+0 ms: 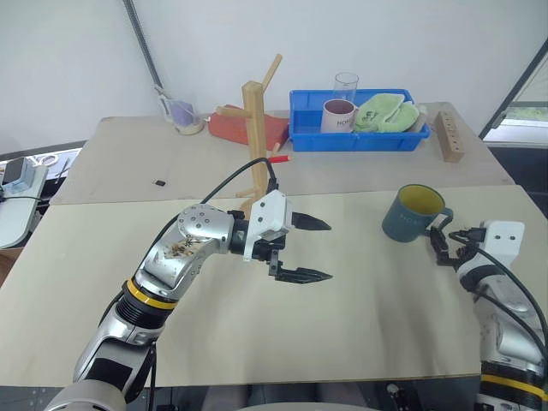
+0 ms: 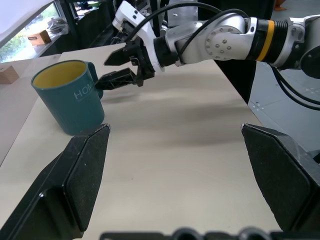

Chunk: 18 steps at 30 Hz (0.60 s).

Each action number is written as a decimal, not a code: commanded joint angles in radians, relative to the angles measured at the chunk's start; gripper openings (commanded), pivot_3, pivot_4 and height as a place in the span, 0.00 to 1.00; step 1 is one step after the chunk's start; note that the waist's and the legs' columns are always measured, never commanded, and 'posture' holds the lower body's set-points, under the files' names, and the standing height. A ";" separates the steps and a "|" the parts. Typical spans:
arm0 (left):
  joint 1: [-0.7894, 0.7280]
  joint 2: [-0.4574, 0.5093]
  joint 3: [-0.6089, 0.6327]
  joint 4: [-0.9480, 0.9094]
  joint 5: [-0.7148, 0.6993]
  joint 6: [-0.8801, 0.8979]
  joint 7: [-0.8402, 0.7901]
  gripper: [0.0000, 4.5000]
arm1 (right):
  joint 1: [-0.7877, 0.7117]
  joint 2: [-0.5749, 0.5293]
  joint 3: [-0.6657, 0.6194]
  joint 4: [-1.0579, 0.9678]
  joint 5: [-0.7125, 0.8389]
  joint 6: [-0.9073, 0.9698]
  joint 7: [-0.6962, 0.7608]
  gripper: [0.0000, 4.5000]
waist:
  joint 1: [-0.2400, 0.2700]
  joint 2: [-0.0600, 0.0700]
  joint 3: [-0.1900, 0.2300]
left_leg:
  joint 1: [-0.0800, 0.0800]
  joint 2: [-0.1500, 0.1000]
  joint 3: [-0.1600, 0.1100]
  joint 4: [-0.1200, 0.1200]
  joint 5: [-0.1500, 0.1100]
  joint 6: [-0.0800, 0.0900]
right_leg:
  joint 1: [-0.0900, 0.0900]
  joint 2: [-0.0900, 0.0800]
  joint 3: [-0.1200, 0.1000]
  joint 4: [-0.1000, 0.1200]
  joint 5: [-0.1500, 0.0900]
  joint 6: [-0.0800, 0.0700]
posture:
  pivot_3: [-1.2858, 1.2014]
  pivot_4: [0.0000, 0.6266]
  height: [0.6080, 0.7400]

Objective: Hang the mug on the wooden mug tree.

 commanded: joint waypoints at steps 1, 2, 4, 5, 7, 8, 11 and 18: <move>-0.029 0.003 0.023 -0.025 -0.003 0.003 -0.002 1.00 | -0.040 -0.018 0.003 0.019 -0.002 -0.031 -0.007 0.99 | 0.000 0.000 0.000 | 0.000 0.000 0.000 0.000 0.000 0.000 | 0.000 0.000 0.000 0.000 0.000 0.000 | 0.52 0.24 1.00; -0.031 0.003 0.023 -0.026 -0.003 0.006 -0.001 1.00 | -0.049 -0.019 0.006 0.033 -0.004 -0.035 -0.006 0.99 | 0.000 0.000 0.000 | 0.000 0.000 0.000 0.000 0.000 0.000 | 0.000 0.000 0.000 0.000 0.000 0.000 | 0.52 0.24 1.00; -0.034 0.007 0.023 -0.027 -0.001 0.010 0.001 1.00 | -0.063 -0.019 0.013 0.058 -0.007 -0.043 -0.005 0.99 | 0.000 0.000 0.000 | 0.000 0.000 0.000 0.000 0.000 0.000 | 0.000 0.000 0.000 0.000 0.000 0.000 | 0.52 0.24 1.00; -0.035 0.008 0.023 -0.027 0.001 0.011 0.003 1.00 | -0.070 -0.020 0.016 0.069 -0.008 -0.047 -0.005 0.99 | -0.001 0.000 0.000 | 0.000 0.000 0.000 0.000 0.000 0.000 | 0.000 0.000 0.000 0.000 0.000 0.000 | 0.52 0.24 1.00; -0.037 0.012 0.023 -0.028 0.002 0.014 0.003 1.00 | -0.082 -0.018 0.018 0.090 -0.003 -0.050 -0.003 0.87 | -0.002 0.000 0.000 | 0.000 0.000 0.000 0.000 0.000 0.000 | 0.000 0.001 0.001 0.000 0.000 0.000 | 0.52 0.24 1.00; -0.037 0.014 0.025 -0.029 0.001 0.016 0.004 1.00 | -0.089 -0.017 0.020 0.103 0.000 -0.050 -0.002 0.80 | -0.003 0.000 0.000 | 0.000 0.000 0.000 0.000 0.000 0.000 | 0.000 0.001 0.001 0.000 0.000 0.000 | 0.52 0.24 1.00; -0.034 0.020 0.032 -0.035 0.000 0.022 0.010 1.00 | -0.101 -0.016 0.029 0.123 0.005 -0.058 0.003 0.58 | -0.006 0.000 0.000 | 0.000 0.000 -0.001 0.000 0.000 0.001 | 0.000 0.001 0.001 0.000 0.000 0.000 | 0.52 0.24 1.00; -0.014 0.055 0.053 -0.031 0.008 0.026 0.023 1.00 | -0.113 -0.036 0.078 0.122 -0.025 -0.098 0.035 0.04 | -0.015 0.000 0.000 | 0.000 0.000 -0.001 0.000 0.001 0.001 | 0.001 0.001 0.001 0.000 0.000 0.000 | 0.52 0.24 1.00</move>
